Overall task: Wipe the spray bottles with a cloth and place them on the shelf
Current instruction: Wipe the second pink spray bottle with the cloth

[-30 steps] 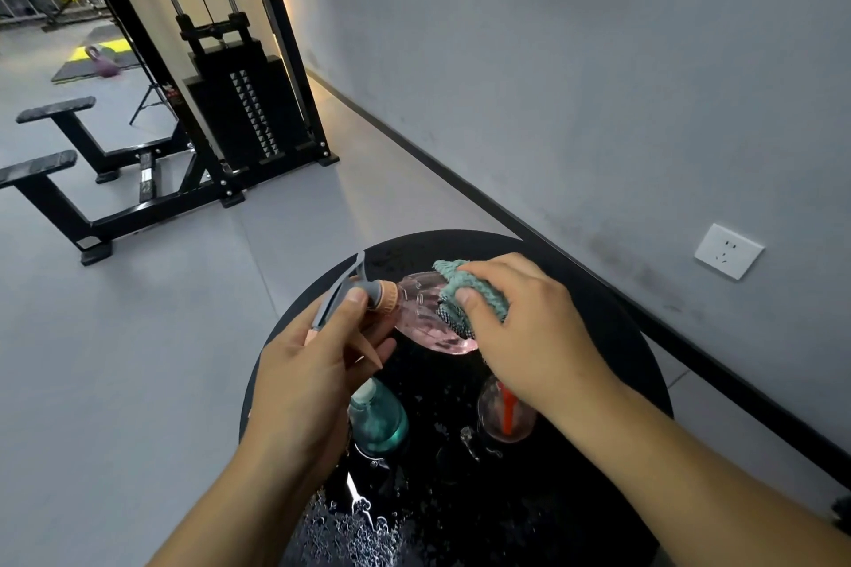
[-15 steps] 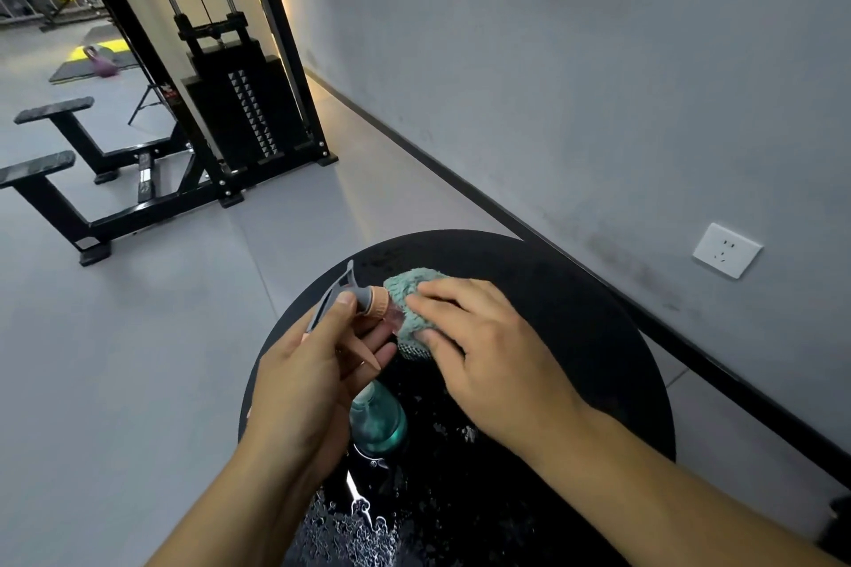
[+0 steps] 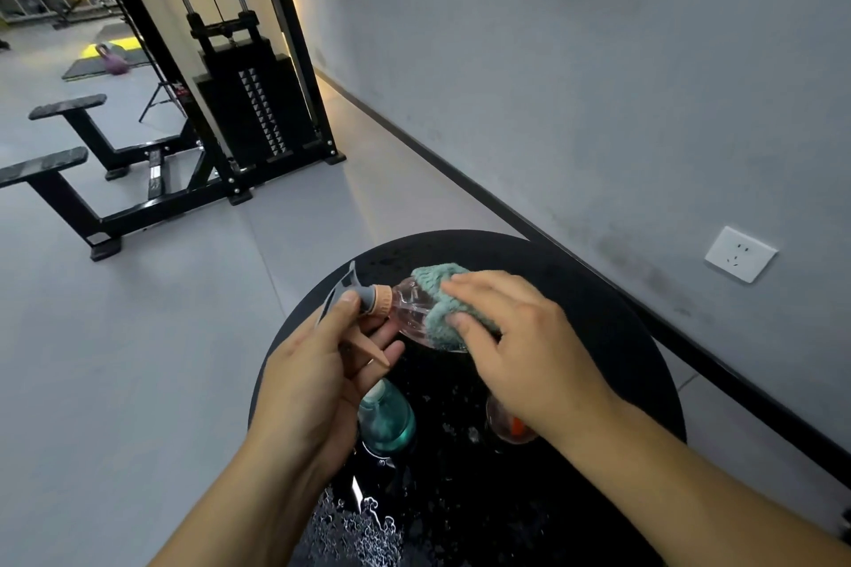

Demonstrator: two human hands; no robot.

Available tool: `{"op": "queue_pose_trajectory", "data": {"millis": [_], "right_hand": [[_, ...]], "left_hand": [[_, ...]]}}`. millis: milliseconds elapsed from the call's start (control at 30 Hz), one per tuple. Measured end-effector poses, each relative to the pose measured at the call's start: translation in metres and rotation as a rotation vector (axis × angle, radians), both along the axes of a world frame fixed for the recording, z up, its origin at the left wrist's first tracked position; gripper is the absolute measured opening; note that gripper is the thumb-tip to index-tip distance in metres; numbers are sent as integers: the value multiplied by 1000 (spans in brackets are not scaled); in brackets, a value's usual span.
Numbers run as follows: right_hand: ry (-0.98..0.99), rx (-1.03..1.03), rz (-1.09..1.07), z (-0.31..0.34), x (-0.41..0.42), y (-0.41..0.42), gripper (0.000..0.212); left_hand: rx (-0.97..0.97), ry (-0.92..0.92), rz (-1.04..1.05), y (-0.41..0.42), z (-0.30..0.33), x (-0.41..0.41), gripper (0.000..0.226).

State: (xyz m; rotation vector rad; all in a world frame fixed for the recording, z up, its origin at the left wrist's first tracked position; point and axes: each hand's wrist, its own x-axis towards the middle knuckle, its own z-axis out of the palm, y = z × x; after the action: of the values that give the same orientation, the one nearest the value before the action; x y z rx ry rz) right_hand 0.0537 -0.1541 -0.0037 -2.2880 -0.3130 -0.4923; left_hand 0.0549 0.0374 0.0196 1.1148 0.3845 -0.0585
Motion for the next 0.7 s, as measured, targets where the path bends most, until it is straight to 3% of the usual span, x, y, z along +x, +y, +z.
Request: {"op": "queue_pose_trajectory", "data": {"millis": [100, 300, 500, 700], "right_hand": [[51, 134, -90, 0, 2, -9, 34], [20, 28, 41, 4, -4, 2, 34], [107, 197, -65, 7, 4, -16, 31], [105, 78, 46, 10, 0, -6, 33]], "left_hand": [[6, -10, -6, 1, 1, 1, 28], [36, -15, -65, -5, 0, -3, 27], [76, -57, -81, 0, 2, -2, 25], [128, -80, -141, -4, -2, -6, 27]]}}
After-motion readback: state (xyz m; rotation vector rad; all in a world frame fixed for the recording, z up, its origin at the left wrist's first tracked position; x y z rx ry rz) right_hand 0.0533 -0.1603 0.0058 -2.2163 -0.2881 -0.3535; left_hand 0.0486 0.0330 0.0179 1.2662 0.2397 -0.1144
